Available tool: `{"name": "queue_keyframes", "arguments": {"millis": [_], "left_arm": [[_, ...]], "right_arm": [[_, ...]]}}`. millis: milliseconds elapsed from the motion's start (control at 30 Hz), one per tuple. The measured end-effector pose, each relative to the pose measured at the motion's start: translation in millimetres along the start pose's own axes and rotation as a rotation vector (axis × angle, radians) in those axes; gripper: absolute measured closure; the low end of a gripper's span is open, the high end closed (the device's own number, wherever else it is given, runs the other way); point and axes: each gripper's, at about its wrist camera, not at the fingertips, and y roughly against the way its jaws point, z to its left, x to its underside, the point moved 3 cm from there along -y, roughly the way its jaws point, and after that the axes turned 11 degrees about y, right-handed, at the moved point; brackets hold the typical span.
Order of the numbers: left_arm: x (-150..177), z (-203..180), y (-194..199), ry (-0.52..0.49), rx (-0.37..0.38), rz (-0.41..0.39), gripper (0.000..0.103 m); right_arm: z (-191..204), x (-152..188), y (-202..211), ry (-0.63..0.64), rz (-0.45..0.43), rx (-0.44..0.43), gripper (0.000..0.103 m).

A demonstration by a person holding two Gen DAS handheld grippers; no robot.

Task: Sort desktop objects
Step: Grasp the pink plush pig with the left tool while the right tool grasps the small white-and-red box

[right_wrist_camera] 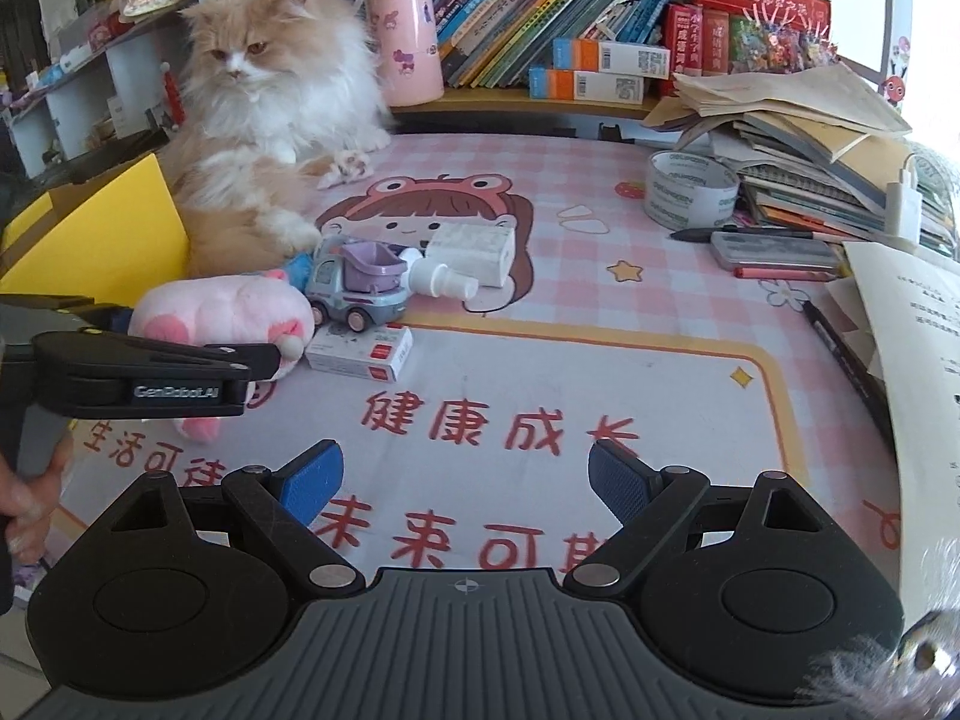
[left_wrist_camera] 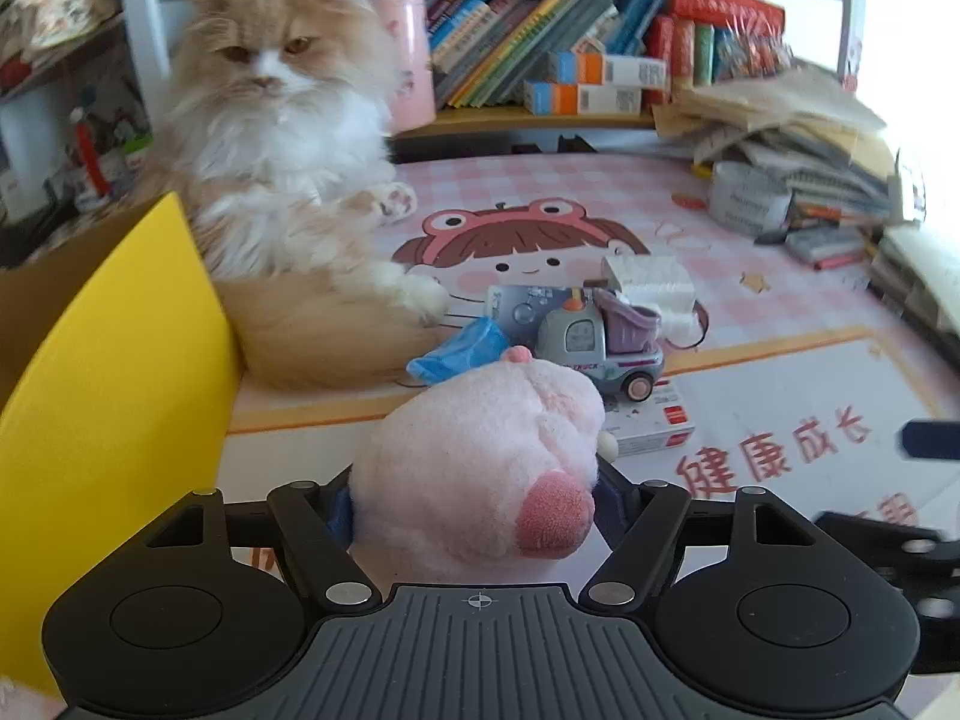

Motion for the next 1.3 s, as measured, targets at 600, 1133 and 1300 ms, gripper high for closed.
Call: {"name": "queue_keyframes", "arguments": {"millis": [600,1133,1300], "left_arm": [[23,39,86,0.162,-0.046,-0.013,0.03],[26,37,100,0.168,-0.027,-0.02,0.03],[26,34,100,0.152,-0.008,-0.029,0.03]], "right_arm": [[40,-40,-65,0.141,-0.022,-0.074,0.018],[53,-42,-85,0.163,-0.022,-0.008,0.048],[42,-30,-68,0.145,-0.012,-0.002,0.048]]}}
